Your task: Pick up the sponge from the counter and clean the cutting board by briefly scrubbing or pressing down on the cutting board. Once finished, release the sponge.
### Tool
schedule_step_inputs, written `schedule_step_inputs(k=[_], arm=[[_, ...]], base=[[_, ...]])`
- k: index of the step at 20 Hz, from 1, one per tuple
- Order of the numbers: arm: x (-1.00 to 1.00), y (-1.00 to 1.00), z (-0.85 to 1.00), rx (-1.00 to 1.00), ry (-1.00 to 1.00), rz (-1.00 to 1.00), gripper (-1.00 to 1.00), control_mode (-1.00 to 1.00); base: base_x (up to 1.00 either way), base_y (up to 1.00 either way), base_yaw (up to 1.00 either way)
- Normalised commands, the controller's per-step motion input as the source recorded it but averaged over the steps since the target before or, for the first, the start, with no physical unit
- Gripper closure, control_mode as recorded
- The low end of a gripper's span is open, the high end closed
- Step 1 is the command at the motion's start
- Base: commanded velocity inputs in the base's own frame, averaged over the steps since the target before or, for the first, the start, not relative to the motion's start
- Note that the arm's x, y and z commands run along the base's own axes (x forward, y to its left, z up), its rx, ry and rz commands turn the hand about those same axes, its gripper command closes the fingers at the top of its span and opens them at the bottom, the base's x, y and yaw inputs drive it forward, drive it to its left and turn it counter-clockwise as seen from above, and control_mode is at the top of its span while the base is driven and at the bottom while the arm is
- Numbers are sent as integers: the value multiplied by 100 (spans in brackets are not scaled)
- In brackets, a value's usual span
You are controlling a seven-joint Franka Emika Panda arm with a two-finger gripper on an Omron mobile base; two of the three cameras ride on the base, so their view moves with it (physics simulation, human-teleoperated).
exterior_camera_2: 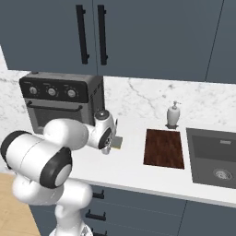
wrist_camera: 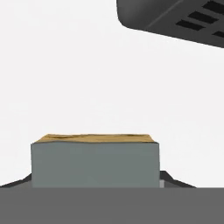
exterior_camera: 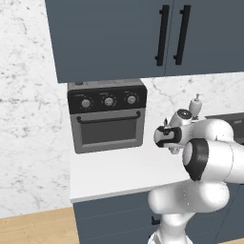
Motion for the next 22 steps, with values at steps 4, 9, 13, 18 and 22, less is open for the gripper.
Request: schedule_step_inputs(k=[4,9,13,18,22], arm=[[5,38,0,0,0,19,-100,-100],[0,7,0,-1,-1,13,-100,-100],[0,0,13,0,0,5,-100,-100],[-26,0,68,0,0,16,-100,-100],[-86,2,98,0,0,19,-100,-100]], base=[[0,0,0],[0,0,0],[0,0,0],[0,0,0],[0,0,0]])
